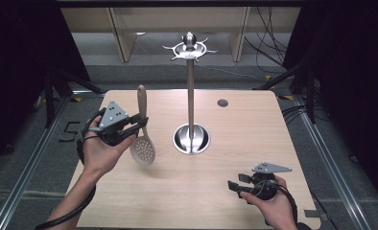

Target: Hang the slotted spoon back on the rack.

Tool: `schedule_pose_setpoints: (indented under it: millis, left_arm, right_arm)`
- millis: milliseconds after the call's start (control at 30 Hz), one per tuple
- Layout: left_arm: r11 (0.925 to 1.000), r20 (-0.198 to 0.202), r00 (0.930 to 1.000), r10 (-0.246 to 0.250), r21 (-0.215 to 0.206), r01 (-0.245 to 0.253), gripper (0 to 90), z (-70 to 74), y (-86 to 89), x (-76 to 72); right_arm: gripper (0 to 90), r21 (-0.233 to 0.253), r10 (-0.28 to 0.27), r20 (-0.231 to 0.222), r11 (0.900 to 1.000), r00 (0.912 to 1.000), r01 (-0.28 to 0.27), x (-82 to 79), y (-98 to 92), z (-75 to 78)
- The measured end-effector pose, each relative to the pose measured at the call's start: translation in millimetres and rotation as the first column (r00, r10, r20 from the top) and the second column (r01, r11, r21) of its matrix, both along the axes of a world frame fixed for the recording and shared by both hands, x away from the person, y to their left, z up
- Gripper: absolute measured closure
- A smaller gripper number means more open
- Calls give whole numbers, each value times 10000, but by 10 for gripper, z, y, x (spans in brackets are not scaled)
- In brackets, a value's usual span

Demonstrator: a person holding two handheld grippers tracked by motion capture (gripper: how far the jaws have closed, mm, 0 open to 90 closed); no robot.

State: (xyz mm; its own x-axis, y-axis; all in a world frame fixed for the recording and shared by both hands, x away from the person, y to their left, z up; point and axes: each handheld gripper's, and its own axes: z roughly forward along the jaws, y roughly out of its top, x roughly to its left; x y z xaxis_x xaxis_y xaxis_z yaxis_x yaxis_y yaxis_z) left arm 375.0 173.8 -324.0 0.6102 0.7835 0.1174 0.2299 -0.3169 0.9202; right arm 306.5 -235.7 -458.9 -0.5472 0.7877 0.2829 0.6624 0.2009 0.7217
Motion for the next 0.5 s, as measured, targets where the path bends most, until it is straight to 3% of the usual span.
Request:
schedule_pose_setpoints:
  millis: [33, 100, 133, 333, 500]
  left_arm:
    - [10000, -13, 10000, -20, -14, 20, 749, -3, -4, 3]
    - [10000, -112, 9999, -70, -29, 70, 749, -14, -13, 18]
    - [9999, -134, 9999, -104, -44, 104, 749, -19, -16, 28]
    - [10000, -193, 9998, -22, 37, 23, 749, -35, -47, 60]
    - [9999, -250, 9996, -145, 11, 145, 749, -12, -97, 75]
  right_arm:
    - [443, 190, 0, -121, 9998, 9999, 3, 1, 3, -4]
    - [443, -8, 24, 27, 10000, 10000, -24, 14, -10, -4]
    - [443, 157, 37, -218, 9999, 9998, -33, 15, 0, -6]
    - [442, 178, 134, -43, 9998, 9999, -134, 33, -6, -15]
    - [440, -229, -8, 242, 9997, 9997, 13, 3, 6, 17]
